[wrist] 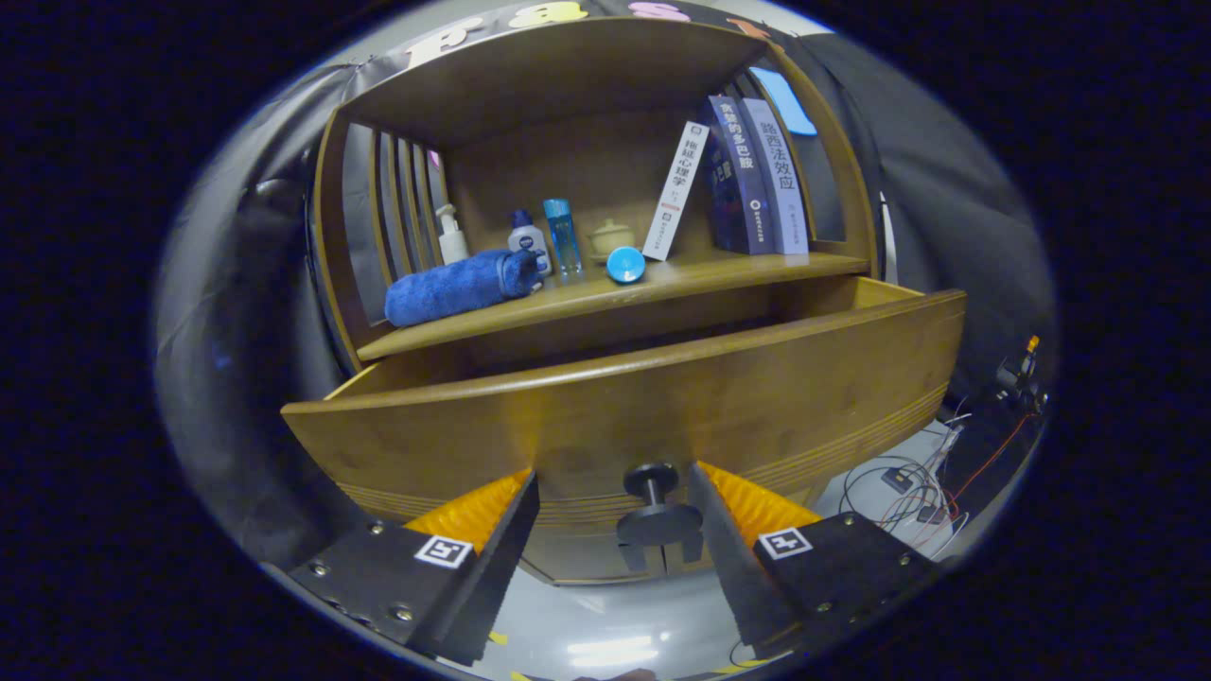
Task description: Pull open the drawer, take out the items inside it, and place them on the countertop above the cabinet.
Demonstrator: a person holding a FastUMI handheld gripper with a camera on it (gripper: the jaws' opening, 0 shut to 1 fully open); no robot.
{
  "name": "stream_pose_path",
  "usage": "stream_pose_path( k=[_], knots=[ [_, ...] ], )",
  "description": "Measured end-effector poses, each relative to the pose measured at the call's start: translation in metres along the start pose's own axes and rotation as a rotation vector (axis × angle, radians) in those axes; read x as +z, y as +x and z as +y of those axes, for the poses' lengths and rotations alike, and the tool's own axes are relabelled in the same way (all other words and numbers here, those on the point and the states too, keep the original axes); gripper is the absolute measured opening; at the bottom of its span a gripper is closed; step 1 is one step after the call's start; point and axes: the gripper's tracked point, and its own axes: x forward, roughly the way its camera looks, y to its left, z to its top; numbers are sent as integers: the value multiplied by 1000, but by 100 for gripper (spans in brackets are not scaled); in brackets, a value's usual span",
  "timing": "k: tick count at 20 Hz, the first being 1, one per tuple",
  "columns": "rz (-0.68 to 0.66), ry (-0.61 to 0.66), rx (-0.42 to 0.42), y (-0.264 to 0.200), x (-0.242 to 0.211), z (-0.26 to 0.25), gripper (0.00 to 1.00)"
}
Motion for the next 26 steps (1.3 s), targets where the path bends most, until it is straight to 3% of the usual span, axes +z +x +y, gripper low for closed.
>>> stream_pose_path(
  k=[13,26],
  knots=[
    [32,72,29,66,9,4,95],
    [84,31,26,96,15,6,94]
  ],
)
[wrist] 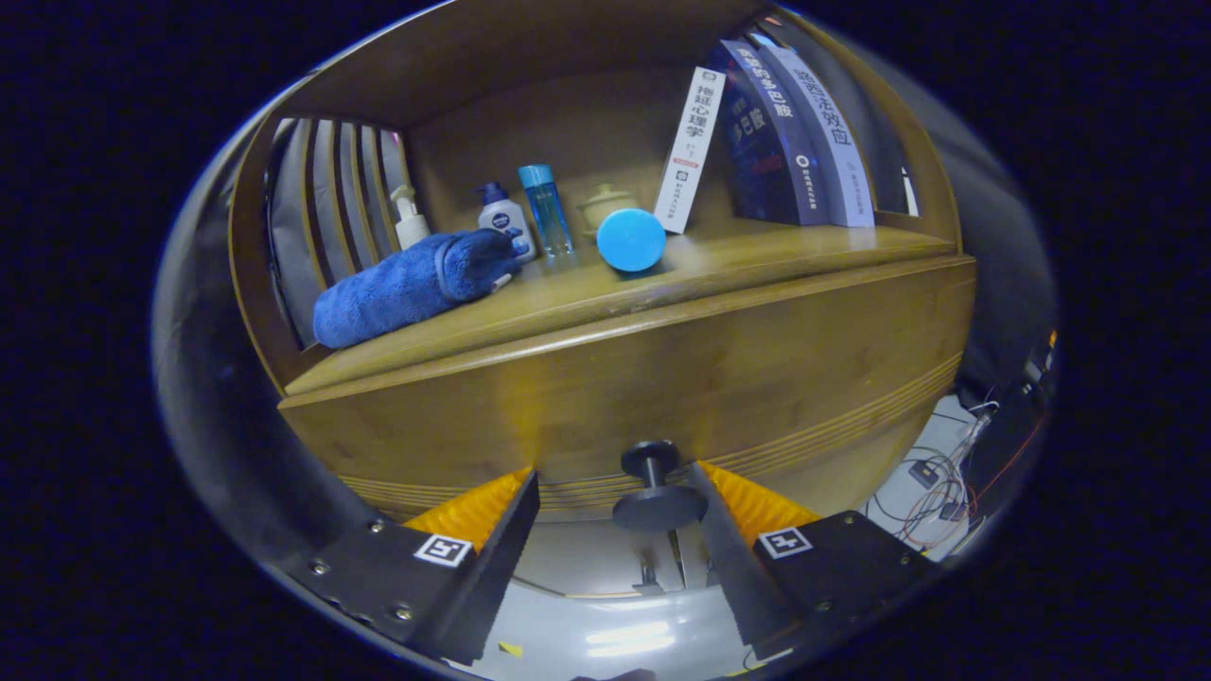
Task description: Pull open the drawer, take out the items inside it, and place them on the countertop above the cabinet.
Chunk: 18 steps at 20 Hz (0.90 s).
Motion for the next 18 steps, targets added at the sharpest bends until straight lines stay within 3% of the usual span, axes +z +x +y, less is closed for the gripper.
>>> stream_pose_path(
  k=[9,15,18],
  knots=[
    [-39,33,-13,-13,5,1,95],
    [-290,3,20,-81,92,18,94],
    [-416,-39,-2,-132,137,21,94]
  ],
)
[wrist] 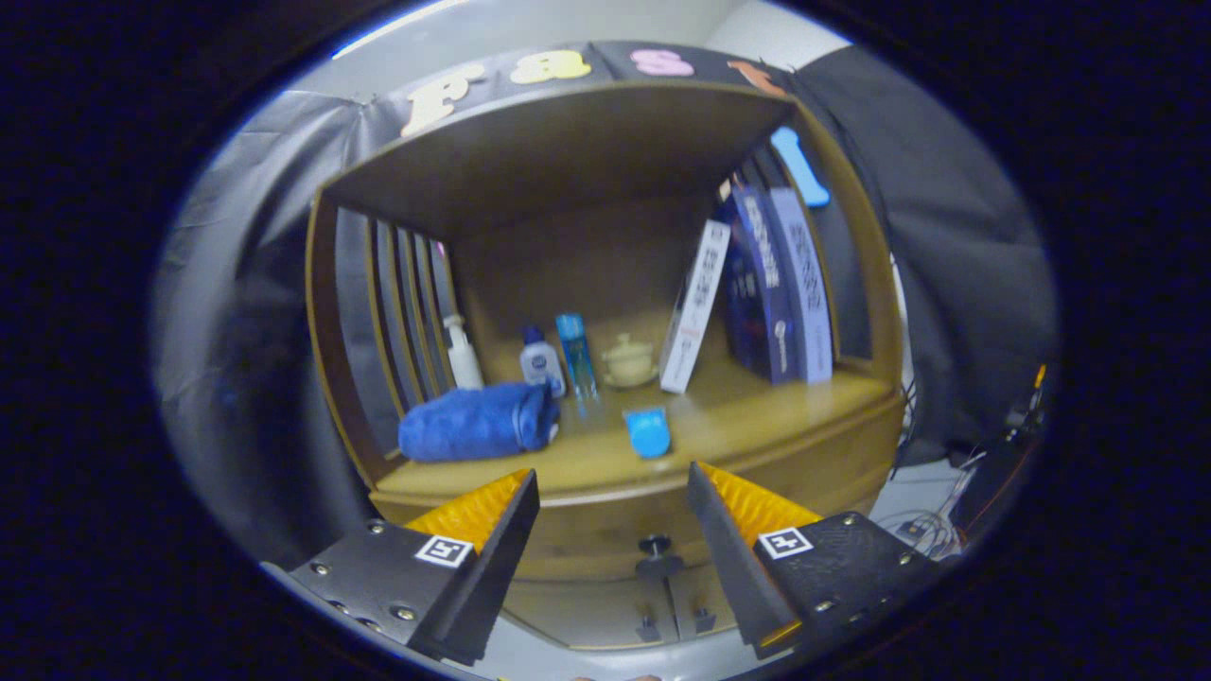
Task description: Pull open the drawer, take out the items inside it, and place them on the countertop above the cabinet.
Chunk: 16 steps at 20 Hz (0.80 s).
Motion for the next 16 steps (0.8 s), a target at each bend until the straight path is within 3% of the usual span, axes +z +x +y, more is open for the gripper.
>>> stream_pose_path(
  k=[9,16],
  knots=[
    [-242,-172,-26,-85,134,25,94],
    [-359,-208,-49,-158,187,36,94]
  ],
)
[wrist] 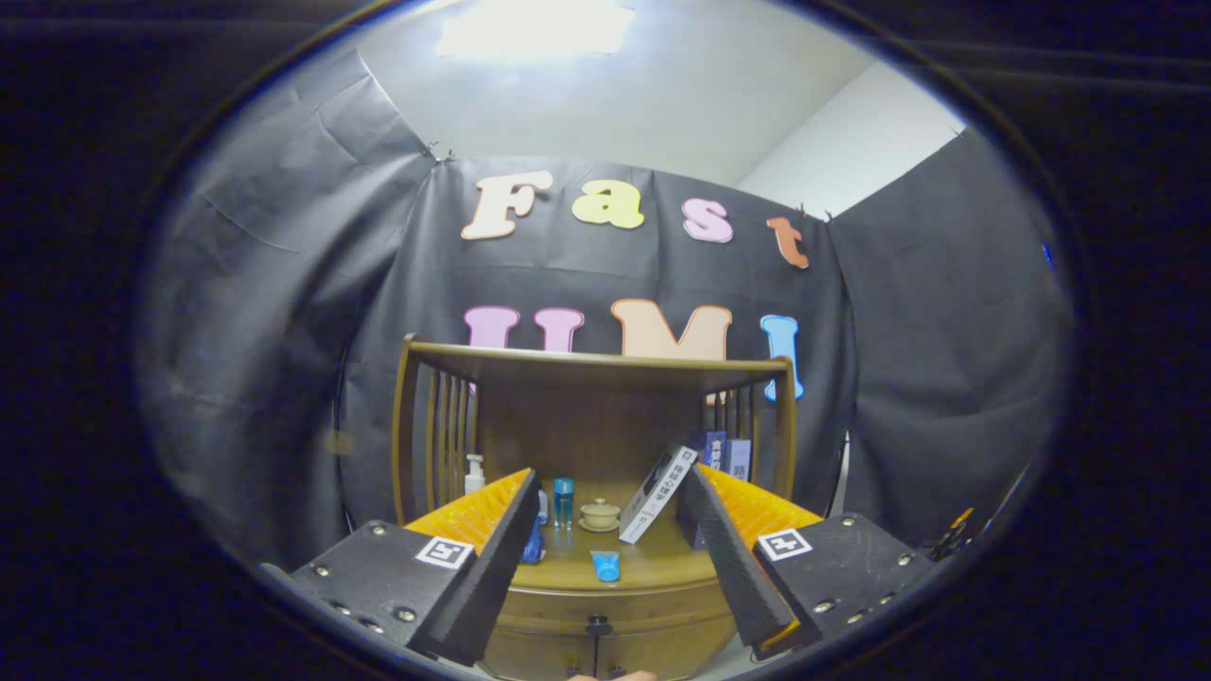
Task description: Pull open the drawer, take out the items inside it, and place them on the countertop above the cabinet.
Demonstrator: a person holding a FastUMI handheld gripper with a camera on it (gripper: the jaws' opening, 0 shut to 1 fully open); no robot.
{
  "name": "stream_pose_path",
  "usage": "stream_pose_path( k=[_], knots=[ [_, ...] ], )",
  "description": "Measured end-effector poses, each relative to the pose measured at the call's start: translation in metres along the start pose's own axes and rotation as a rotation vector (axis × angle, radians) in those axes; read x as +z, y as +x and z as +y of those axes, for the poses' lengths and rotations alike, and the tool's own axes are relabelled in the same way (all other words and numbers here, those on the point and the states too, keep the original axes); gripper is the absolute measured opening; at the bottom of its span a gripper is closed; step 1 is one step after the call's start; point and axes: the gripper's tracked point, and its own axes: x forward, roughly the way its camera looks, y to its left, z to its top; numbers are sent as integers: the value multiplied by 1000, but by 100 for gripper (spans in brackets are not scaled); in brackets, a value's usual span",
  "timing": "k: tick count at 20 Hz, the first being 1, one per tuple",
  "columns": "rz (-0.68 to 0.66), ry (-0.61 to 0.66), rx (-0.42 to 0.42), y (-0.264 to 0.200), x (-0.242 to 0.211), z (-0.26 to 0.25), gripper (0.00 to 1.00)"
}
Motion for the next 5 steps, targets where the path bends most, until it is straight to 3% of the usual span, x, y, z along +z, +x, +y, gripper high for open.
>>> stream_pose_path(
  k=[5],
  knots=[
    [-16,-46,-34,-25,17,-3,94]
  ],
)
